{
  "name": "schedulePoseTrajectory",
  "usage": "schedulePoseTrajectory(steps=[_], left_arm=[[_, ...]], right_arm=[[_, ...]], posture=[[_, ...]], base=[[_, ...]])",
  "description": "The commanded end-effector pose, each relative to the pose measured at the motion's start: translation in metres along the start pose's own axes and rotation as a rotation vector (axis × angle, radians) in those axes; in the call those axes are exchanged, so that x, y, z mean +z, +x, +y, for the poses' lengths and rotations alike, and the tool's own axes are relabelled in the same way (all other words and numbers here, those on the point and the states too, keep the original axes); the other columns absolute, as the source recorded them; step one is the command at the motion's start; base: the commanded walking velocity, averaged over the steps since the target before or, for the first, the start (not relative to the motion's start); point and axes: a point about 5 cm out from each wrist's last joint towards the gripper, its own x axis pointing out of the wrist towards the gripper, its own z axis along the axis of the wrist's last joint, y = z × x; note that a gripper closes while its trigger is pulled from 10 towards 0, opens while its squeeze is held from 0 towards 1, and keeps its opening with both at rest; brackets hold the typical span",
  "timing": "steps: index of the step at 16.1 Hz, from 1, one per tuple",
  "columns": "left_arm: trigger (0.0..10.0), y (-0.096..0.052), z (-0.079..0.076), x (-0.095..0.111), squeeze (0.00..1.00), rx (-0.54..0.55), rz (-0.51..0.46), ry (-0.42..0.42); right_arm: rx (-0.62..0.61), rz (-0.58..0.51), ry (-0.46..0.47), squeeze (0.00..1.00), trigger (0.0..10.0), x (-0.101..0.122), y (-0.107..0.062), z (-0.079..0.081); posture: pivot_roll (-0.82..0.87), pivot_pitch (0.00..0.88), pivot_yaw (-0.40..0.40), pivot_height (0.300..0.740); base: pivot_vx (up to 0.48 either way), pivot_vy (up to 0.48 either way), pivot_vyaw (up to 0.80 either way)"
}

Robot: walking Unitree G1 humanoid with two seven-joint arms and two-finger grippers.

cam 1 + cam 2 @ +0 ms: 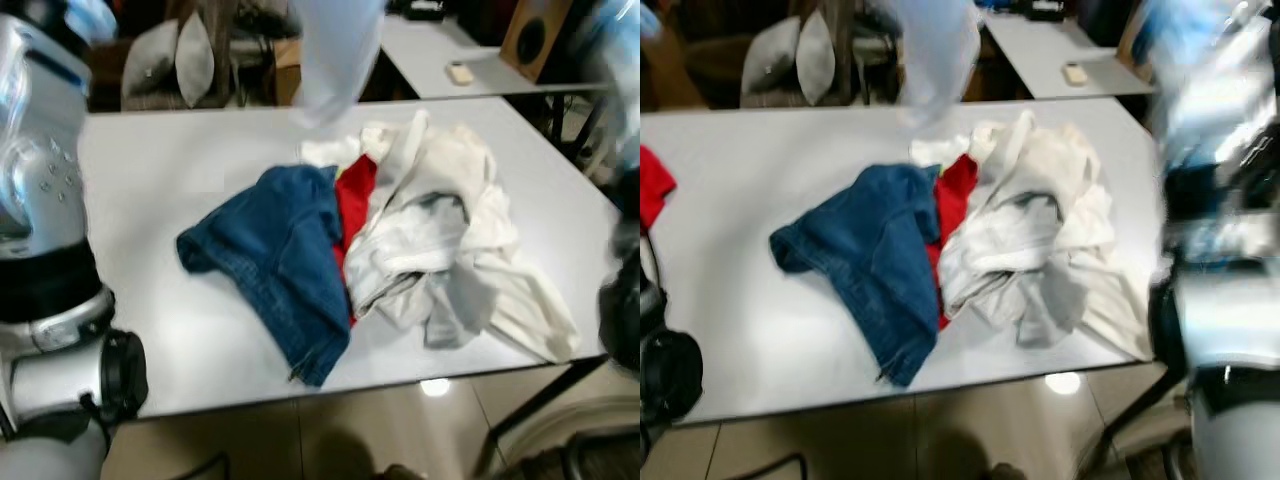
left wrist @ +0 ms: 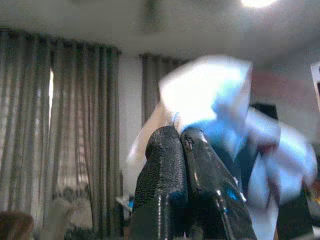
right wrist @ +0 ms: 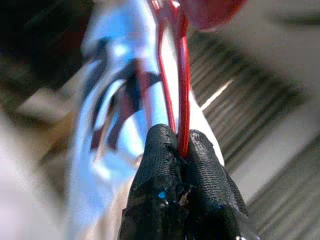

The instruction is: Hang hanger

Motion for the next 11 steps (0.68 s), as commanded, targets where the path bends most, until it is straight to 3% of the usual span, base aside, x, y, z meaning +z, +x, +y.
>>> schedulePoseTrajectory(steps=[1, 3, 5, 6, 8, 10, 11], left_arm=[[10.0, -0.007, -0.007, -0.015, 0.00, 0.000, 0.067, -0.008], [10.0, -0.017, -0.012, -0.031, 0.00, -0.002, 0.142, -0.002], [10.0, -0.048, -0.030, -0.066, 0.00, -0.078, 0.340, 0.035], [10.0, -0.060, -0.034, -0.080, 0.00, -0.102, 0.414, 0.069], [10.0, -0.075, -0.022, -0.104, 0.00, -0.065, 0.580, 0.178], [10.0, -0.089, -0.010, -0.124, 0.00, -0.106, 0.741, 0.390], [10.0, -0.092, -0.010, -0.126, 0.00, -0.111, 0.759, 0.394]], right_arm=[[0.180, 0.087, 0.018, 0.00, 10.0, -0.024, -0.013, 0.037], [0.282, 0.117, 0.072, 0.00, 10.0, -0.033, -0.030, 0.060], [0.469, 0.157, 0.188, 0.00, 10.0, -0.030, -0.067, 0.090], [0.528, 0.172, 0.232, 0.00, 10.0, -0.024, -0.083, 0.095], [0.544, 0.185, 0.247, 0.00, 10.0, -0.014, -0.098, 0.088], [0.560, 0.206, 0.246, 0.00, 10.0, -0.003, -0.110, 0.080], [0.571, 0.215, 0.250, 0.00, 10.0, 0.001, -0.114, 0.077]], posture=[[-0.13, 0.000, 0.035, 0.740], [-0.13, 0.000, 0.040, 0.740], [-0.15, 0.000, 0.048, 0.740], [-0.15, 0.000, 0.053, 0.740], [-0.16, 0.000, 0.059, 0.740], [-0.16, 0.000, 0.061, 0.740], [-0.17, 0.000, 0.061, 0.740]], base=[[0.371, 0.000, 0.00], [0.354, 0.000, 0.00], [0.142, 0.000, 0.00], [0.000, 0.000, 0.00], [0.000, 0.000, 0.00], [0.000, 0.000, 0.00], [0.000, 0.000, 0.00]])
